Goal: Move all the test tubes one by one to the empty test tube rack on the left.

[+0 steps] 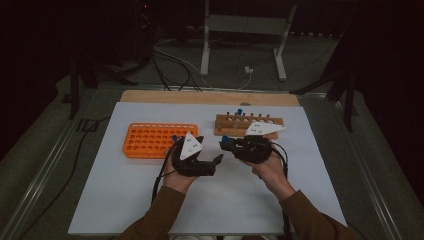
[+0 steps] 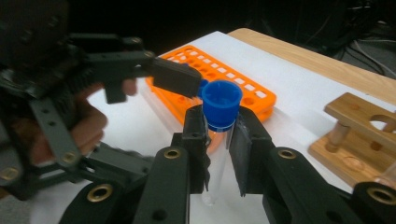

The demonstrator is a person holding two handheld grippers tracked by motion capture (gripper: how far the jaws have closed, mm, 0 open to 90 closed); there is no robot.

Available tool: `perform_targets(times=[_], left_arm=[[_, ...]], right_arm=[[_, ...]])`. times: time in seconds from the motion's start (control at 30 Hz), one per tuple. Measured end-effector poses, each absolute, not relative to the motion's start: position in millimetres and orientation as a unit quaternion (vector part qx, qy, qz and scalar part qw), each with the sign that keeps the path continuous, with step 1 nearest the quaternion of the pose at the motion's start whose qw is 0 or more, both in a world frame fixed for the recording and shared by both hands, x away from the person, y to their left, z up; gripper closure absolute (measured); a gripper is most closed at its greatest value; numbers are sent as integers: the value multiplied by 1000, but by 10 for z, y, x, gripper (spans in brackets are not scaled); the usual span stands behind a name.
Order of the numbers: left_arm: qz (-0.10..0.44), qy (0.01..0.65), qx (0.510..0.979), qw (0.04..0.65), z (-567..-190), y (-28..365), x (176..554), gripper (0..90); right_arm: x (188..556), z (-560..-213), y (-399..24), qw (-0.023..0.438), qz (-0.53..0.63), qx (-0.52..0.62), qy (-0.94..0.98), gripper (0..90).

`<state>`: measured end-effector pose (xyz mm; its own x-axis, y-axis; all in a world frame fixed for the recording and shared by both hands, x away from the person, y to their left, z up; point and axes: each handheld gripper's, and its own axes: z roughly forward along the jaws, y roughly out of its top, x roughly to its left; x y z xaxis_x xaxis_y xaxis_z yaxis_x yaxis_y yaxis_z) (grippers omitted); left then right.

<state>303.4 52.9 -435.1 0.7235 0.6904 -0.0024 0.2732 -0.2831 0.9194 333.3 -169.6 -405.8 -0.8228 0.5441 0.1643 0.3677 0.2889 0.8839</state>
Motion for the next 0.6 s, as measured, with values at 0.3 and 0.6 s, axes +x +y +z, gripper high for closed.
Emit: perform_targets(times=[0.3,0.6], left_arm=[[202,307,782,503,-4390,438,3031,184],[200,299,787,500,-4405,405,3022,348]], right_arm=[[3268,-4079,-1655,75,523,275,803,770],[3234,-4104,-1622,71,522,268,807,770]])
